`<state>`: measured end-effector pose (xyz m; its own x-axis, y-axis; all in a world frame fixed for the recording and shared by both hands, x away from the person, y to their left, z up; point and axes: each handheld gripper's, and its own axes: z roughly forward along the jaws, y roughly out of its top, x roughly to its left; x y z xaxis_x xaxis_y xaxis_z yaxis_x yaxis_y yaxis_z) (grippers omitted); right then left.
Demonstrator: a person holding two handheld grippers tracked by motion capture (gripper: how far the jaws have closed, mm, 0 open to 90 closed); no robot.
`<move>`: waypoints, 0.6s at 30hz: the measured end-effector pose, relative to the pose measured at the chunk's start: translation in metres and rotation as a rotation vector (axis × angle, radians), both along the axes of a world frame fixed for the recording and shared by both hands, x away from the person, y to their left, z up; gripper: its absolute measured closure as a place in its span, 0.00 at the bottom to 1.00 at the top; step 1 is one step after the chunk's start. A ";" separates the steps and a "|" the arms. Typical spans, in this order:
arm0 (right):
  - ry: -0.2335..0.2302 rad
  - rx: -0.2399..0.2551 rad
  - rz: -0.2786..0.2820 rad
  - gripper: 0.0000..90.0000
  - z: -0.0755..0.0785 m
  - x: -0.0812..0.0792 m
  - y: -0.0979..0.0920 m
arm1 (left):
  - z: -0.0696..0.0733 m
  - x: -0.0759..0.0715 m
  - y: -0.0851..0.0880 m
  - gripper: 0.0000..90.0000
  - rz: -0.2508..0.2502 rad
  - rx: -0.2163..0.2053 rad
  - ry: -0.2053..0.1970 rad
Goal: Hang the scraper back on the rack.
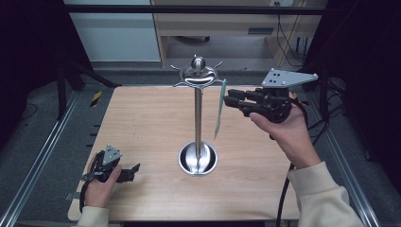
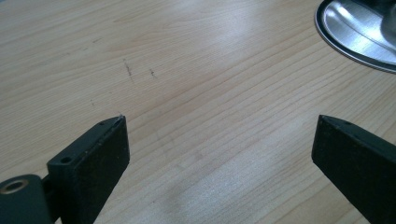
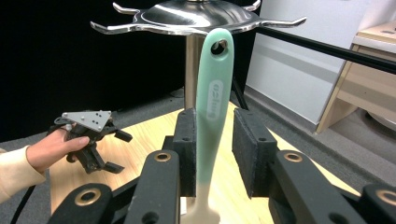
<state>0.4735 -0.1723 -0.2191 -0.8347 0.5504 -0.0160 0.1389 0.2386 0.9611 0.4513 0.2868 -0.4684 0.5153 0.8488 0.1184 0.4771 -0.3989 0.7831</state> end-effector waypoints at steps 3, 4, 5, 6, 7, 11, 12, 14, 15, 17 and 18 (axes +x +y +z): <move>-0.002 0.007 -0.008 0.78 -0.001 -0.003 -0.004 | 0.001 -0.001 0.000 0.04 -0.001 -0.006 -0.003; -0.002 0.012 -0.012 0.78 -0.001 -0.005 -0.007 | 0.001 -0.001 -0.001 0.04 0.000 -0.003 -0.001; -0.002 0.013 -0.018 0.77 -0.002 -0.006 -0.009 | 0.001 0.000 -0.001 0.04 -0.002 0.000 0.000; -0.002 0.011 -0.028 0.77 -0.003 -0.007 -0.011 | 0.001 0.000 -0.001 0.04 -0.002 0.000 0.000; -0.004 0.003 -0.045 0.75 -0.003 -0.008 -0.013 | 0.000 0.000 -0.001 0.04 -0.001 0.006 0.000; -0.015 -0.061 -0.133 0.71 -0.008 -0.011 -0.021 | 0.000 -0.001 0.000 0.04 0.009 0.000 -0.006; -0.016 -0.070 -0.148 0.70 -0.009 -0.011 -0.022 | 0.000 -0.001 0.000 0.04 0.010 0.000 -0.004; -0.022 -0.092 -0.167 0.67 -0.011 -0.013 -0.023 | 0.000 0.000 0.001 0.04 0.009 0.002 -0.004; -0.022 -0.092 -0.167 0.67 -0.011 -0.013 -0.023 | 0.000 0.000 0.001 0.04 0.009 0.002 -0.004; -0.030 -0.102 -0.191 0.63 -0.013 -0.014 -0.025 | 0.000 0.000 0.000 0.04 0.008 0.002 -0.002; -0.030 -0.102 -0.191 0.63 -0.013 -0.014 -0.025 | -0.001 0.000 -0.001 0.04 0.005 0.004 -0.001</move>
